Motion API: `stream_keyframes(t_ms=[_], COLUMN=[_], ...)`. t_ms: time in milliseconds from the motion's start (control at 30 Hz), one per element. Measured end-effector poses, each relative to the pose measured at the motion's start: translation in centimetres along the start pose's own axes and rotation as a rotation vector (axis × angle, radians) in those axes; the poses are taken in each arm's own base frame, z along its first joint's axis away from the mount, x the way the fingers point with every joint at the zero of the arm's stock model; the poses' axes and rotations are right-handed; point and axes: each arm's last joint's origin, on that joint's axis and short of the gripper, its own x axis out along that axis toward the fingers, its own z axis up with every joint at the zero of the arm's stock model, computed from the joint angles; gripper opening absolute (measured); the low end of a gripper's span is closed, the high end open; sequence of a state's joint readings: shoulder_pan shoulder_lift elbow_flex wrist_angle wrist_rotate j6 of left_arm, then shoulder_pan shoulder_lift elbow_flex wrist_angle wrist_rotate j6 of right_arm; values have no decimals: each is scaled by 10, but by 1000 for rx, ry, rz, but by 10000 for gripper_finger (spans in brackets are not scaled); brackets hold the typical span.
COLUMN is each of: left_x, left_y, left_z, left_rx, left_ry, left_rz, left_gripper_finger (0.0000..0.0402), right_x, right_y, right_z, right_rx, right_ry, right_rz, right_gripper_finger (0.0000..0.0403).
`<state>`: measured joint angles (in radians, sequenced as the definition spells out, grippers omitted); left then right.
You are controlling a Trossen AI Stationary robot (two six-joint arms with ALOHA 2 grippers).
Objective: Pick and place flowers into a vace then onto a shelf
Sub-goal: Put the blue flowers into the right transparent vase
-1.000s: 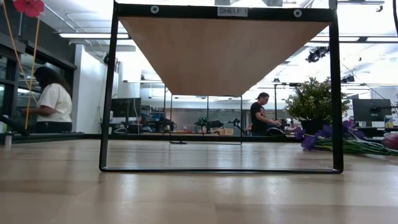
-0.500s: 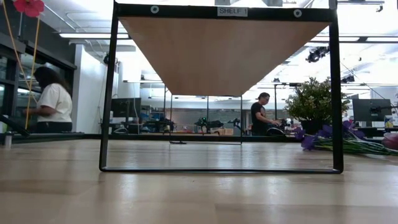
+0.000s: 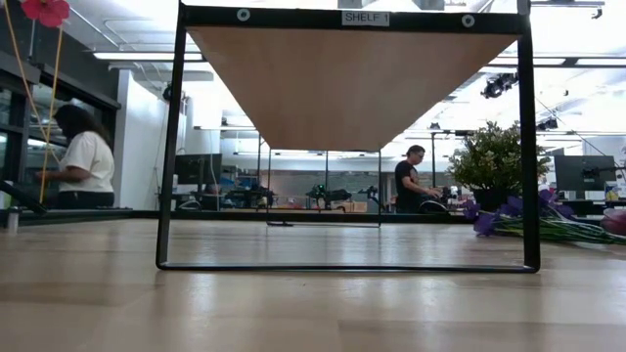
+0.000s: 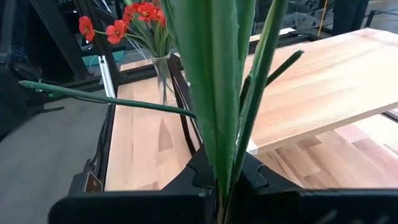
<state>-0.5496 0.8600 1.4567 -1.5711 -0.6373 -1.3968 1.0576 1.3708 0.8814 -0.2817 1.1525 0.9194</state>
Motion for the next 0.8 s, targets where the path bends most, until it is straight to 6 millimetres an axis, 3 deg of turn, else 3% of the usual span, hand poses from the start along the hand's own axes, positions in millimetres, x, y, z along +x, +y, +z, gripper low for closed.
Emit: stream_keyframes(t_ms=[633, 800], left_x=[0, 0], left_y=[0, 0], left_z=[0, 0], left_rx=[0, 0], left_ry=[2, 2], left_rz=[0, -1], left_gripper_finger=[321, 319], right_x=[0, 0], right_y=[0, 0], right_z=[-1, -1], right_rx=[19, 28], right_ry=[27, 39], right_rz=[17, 25], right_gripper_finger=[13, 39])
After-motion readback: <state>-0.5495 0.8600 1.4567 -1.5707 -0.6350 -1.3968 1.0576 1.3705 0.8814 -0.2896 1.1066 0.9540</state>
